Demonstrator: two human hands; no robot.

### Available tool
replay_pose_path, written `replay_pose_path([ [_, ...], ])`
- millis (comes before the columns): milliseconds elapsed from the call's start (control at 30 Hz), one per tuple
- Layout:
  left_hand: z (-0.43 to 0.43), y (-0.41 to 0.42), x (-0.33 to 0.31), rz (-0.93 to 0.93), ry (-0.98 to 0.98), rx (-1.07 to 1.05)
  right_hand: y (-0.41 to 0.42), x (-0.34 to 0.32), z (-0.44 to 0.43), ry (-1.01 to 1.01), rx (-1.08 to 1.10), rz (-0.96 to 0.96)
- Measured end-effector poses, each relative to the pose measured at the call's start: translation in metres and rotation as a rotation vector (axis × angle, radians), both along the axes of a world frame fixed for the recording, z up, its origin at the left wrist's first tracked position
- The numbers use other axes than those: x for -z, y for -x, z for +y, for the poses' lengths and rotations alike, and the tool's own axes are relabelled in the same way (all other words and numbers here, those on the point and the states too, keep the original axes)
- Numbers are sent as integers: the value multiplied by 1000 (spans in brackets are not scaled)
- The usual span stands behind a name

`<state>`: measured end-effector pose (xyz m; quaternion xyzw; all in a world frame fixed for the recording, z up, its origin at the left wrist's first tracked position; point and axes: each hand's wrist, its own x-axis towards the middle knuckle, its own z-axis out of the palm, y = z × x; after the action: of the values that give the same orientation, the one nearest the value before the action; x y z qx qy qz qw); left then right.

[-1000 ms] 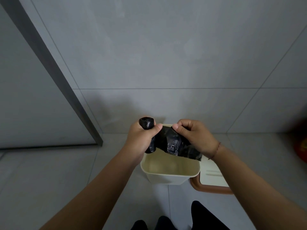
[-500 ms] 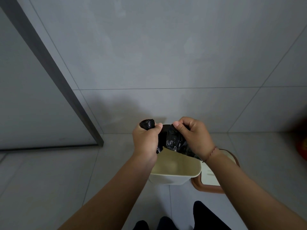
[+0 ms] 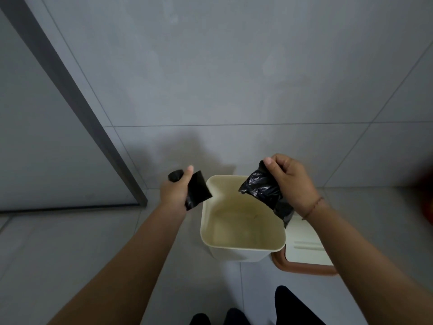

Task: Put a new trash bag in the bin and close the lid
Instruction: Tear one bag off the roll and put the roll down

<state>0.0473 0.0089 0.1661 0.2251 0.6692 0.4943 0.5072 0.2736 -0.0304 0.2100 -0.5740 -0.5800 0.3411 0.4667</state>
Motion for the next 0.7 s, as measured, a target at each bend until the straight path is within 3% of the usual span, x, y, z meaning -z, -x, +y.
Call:
replay_pose_path([
  [133, 2, 31, 51, -124, 245, 91, 3, 6, 0, 34, -81, -42],
  [200, 1, 39, 76, -101, 312, 114, 10, 12, 1, 48, -132, -41],
  [267, 3, 46, 105, 14, 307, 153, 18, 20, 5, 58, -179, -45],
  [467, 10, 57, 178, 656, 228, 415, 35, 42, 21, 40, -226, -58],
  [700, 9, 55, 241, 806, 238, 609, 45, 58, 33, 59, -259, -50],
])
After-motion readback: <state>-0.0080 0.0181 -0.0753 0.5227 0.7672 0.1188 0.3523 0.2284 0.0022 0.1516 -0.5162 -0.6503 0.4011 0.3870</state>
